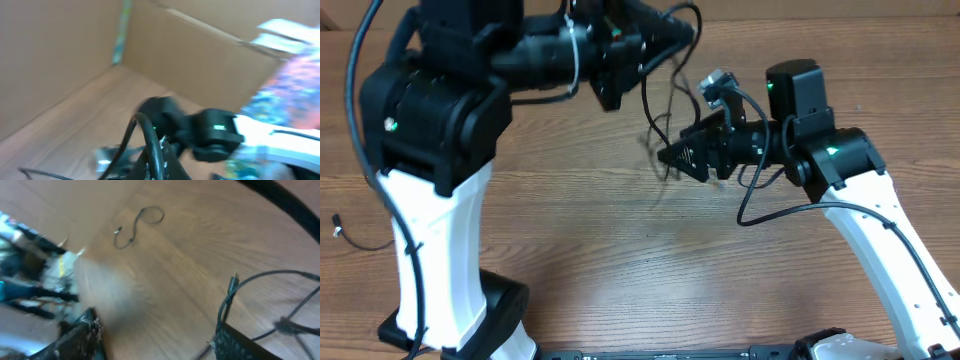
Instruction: Untangle cables
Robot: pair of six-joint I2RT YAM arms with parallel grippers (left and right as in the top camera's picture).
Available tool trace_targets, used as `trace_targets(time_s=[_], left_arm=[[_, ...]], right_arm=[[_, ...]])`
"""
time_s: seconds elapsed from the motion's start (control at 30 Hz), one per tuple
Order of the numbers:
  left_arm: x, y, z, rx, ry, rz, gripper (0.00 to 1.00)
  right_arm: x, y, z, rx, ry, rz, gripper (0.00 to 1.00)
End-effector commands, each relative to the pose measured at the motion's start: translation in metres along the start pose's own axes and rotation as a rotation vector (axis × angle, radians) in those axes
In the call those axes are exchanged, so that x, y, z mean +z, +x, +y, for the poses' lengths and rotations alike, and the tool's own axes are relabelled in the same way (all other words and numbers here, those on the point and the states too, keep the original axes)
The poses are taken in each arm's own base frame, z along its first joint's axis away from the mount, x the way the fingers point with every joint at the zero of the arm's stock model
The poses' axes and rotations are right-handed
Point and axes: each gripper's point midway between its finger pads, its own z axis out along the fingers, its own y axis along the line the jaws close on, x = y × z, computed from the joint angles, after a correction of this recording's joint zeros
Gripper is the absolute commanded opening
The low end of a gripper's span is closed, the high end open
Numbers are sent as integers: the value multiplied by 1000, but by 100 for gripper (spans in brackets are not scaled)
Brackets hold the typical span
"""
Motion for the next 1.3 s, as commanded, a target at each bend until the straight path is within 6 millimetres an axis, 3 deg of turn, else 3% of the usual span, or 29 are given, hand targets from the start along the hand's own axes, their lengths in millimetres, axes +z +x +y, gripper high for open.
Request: trace_targets(time_s=[0.0, 0.03, 0.07, 0.17, 0.33, 0.47, 0.6, 0.77, 0.97, 1.07, 1.13, 1.2, 1.27], left_arm=[[-23, -9, -59, 51, 186, -34, 4], [-28, -10, -66, 60, 196, -39, 4], [-32, -10, -71, 65, 197, -44, 4], [-46, -13, -87, 95, 189, -66, 4], [-74, -18, -113, 155, 169, -114, 4], [-99, -22, -121, 193, 106, -158, 4], [-121, -27, -116, 228, -4, -204, 4], [-152, -37, -77, 220, -276, -266, 4], [-190, -39, -10, 58, -590, -318, 4], [-179, -27, 3, -52, -528, -279, 4], [-163, -20, 2, -67, -406, -226, 4], [-146, -16, -1, -75, -265, -186, 4], [-130, -15, -5, -78, -120, -154, 4]], right_arm=[[-7, -12, -40, 28, 250, -42, 81], [-12, -14, -57, 97, 351, -64, 95], [-19, -15, -75, 176, 459, -94, 100], [-40, -15, -114, 358, 689, -187, 100], [-43, -18, -132, 487, 725, -255, 100], [-57, 6, -160, 761, 807, -291, 100], [-69, 40, -184, 928, 886, -237, 100], [-80, 75, -201, 1007, 969, -140, 100], [-81, 79, -201, 946, 963, -85, 100], [-61, 65, -187, 842, 804, -44, 100], [-37, 45, -163, 704, 577, -18, 100], [-14, 21, -121, 514, 278, -6, 100], [-5, 7, -84, 387, 59, -11, 100]])
